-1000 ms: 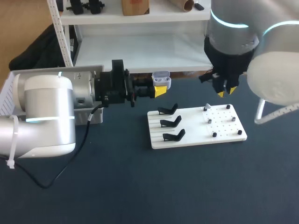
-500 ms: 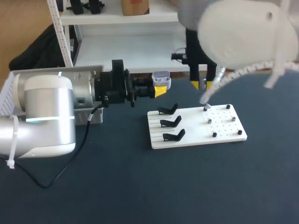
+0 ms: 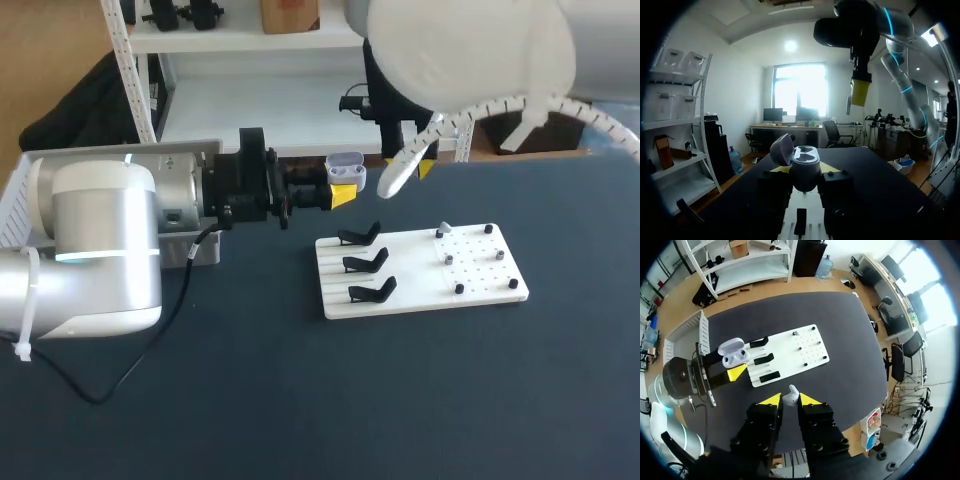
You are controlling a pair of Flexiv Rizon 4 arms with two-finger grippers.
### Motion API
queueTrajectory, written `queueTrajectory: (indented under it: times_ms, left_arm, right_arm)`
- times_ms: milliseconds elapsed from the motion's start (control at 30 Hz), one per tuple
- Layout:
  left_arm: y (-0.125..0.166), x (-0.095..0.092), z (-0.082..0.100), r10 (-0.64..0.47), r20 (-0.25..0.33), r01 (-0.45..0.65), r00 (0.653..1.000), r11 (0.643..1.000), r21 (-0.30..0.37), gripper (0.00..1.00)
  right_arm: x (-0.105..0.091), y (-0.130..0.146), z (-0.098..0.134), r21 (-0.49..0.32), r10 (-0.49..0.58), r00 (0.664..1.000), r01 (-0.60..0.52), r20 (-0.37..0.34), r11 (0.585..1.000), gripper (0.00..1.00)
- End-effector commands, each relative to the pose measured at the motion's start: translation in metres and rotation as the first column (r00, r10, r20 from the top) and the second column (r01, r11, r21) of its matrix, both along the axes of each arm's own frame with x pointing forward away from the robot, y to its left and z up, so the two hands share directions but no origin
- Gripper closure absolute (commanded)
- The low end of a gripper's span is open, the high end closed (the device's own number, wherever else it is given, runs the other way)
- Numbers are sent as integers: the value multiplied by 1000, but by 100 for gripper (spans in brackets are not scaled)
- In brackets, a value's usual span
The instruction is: Pick up each earbud case from the left stands, insert the matching earbuds, close the lid, and place the case in the box.
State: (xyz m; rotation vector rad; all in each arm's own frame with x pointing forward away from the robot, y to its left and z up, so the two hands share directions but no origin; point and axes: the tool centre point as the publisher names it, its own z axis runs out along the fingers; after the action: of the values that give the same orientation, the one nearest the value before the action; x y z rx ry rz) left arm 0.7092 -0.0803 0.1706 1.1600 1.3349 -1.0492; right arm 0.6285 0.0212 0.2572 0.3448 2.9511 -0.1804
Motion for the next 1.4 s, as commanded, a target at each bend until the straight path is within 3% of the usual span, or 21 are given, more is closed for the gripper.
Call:
queueTrajectory:
  times_ms: [33, 133, 267, 733, 967, 1400]
  left_arm:
    - [0, -1, -1, 3, 3, -3, 1000, 1000, -4, 100]
    - [0, -1, -1, 3, 3, -3, 1000, 1000, -4, 100]
    - [0, -1, -1, 3, 3, -3, 1000, 1000, -4, 100]
    - [0, -1, -1, 3, 3, -3, 1000, 1000, -4, 100]
    - [0, -1, -1, 3, 3, -3, 1000, 1000, -4, 100]
    - [0, -1, -1, 3, 3, -3, 1000, 1000, -4, 100]
  right_arm:
    - [-1, 0, 0, 0, -1, 1000, 1, 4, 1000, 100]
    - [3, 14, -6, -8, -20, 998, 21, 55, 1000, 100]
    - [16, 33, -13, 44, -41, 993, 36, 111, 998, 100]
    - [48, 61, -15, 58, 9, 992, -16, 129, 998, 100]
    - [51, 70, -18, 1, 59, 991, -59, 122, 998, 100]
    - [55, 66, -25, -9, 62, 992, -61, 112, 998, 100]
